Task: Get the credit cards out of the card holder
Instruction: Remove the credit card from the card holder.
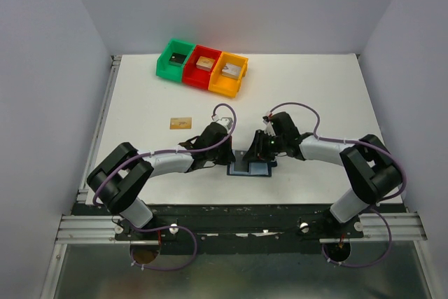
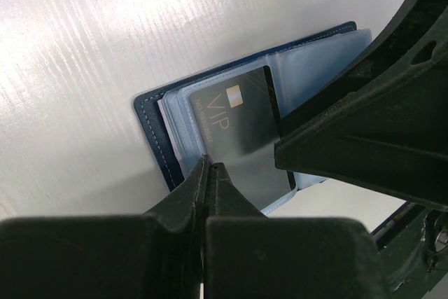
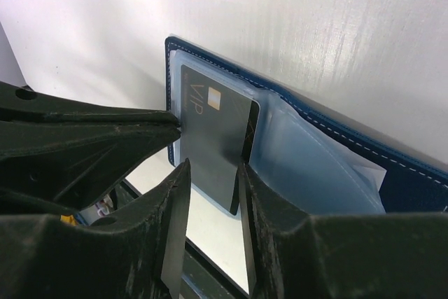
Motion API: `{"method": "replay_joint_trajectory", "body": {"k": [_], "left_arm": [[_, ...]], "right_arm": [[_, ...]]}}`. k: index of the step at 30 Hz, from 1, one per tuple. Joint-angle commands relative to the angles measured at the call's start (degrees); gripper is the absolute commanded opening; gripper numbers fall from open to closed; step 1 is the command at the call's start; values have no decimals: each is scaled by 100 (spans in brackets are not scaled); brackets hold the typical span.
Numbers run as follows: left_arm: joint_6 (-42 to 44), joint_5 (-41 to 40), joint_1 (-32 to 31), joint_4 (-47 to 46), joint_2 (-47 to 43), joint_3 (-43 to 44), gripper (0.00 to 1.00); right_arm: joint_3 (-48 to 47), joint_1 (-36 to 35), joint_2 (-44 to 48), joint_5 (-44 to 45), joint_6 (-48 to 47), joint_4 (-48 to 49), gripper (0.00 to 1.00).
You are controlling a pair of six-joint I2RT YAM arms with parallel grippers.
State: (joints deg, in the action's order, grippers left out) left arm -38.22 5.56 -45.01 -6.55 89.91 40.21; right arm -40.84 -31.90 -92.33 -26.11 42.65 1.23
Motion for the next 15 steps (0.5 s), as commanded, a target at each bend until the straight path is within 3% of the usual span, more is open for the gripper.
{"method": "replay_joint_trajectory", "body": {"k": [1,15], "left_arm": [[-10,-170,-7,163,88,-171,0],[-37,-134,-16,110,62,-224,0]], "right_arm": [[190,8,198,255,-20,-62,43],[225,8,198,220,-3,17,45]]}}
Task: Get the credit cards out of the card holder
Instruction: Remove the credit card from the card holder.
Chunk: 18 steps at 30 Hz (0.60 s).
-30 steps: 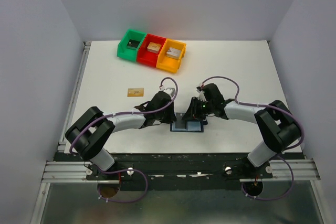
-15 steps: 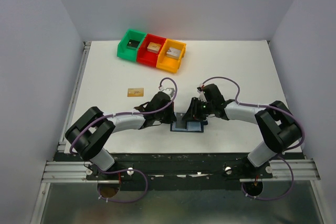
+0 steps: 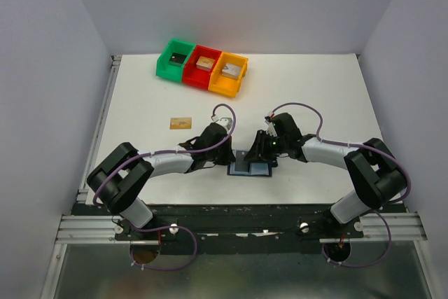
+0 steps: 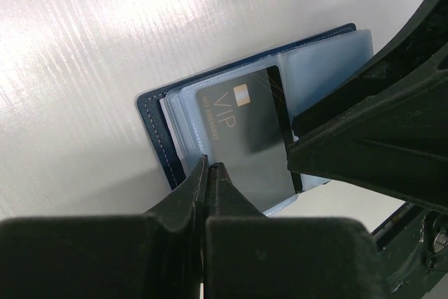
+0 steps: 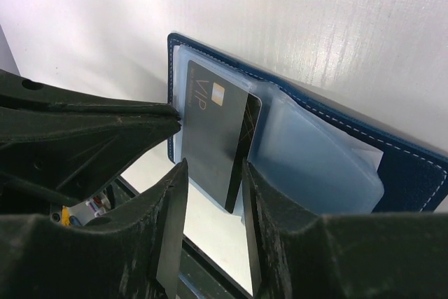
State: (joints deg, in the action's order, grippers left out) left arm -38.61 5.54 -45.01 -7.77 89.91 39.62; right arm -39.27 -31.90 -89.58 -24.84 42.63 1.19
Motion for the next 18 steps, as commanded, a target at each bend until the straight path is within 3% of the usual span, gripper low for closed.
{"method": "replay_joint_trajectory", "body": {"k": [1,18], "left_arm": [[3,-132,-16,223,53,-165,0],[11,-123,-16,215,71,-182,0]], "right_arm": [[68,0,-86,102,-1,22,45],[165,8,248,225,-9,4,51]]}}
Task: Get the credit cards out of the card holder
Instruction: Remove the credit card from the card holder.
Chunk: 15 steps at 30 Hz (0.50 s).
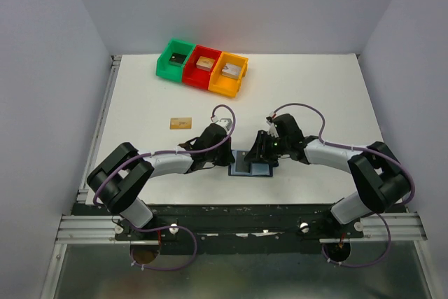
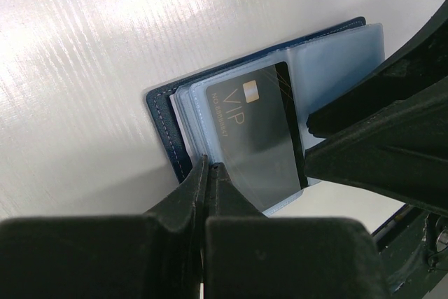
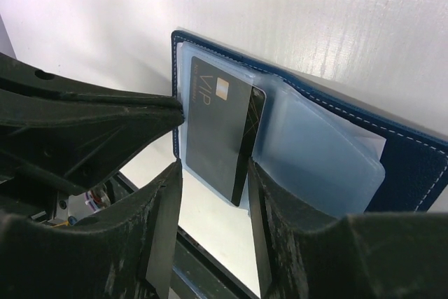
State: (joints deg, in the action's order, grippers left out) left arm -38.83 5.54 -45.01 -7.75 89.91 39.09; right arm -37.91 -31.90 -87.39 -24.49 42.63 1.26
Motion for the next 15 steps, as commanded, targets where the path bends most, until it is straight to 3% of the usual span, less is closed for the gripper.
{"method": "replay_joint_trajectory", "body": {"k": [1,15], "left_arm": [[42,-115,-16,221,71,-121,0],[77,-79,-25,230,106,-77,0]], "right_arm": [[21,8,3,199,-9,-3,50],[64,8,-313,-144,96,366,50]]}}
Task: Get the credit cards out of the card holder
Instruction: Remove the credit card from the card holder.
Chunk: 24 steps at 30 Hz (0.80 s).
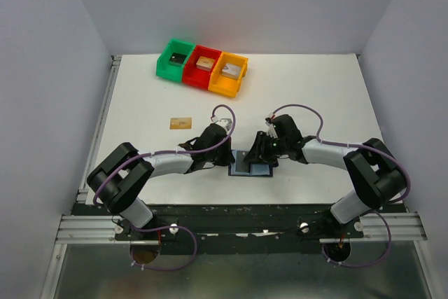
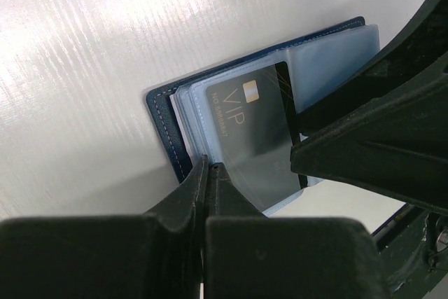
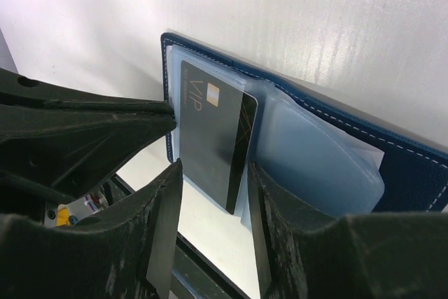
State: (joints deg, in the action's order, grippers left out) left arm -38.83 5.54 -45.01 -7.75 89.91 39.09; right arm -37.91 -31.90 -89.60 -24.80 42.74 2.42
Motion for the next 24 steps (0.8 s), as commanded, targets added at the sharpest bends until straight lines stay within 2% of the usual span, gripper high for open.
{"method": "replay_joint_trajectory", "body": {"k": [1,7,19,24], "left_arm": [[77,-88,-16,230,106,-77,0],[86,-36,-16,213,167,-60,0],[33,17,-16,98,202,-174,0],[7,17,-25,89,229,-183,0]], "right_arm": [[65,8,-92,-148,94,285,49],[108,17,-119,-333,190,576,45],[302,96,-461,-658,437,1129,44],[495,175,-611,-939,656,1708,43]]}}
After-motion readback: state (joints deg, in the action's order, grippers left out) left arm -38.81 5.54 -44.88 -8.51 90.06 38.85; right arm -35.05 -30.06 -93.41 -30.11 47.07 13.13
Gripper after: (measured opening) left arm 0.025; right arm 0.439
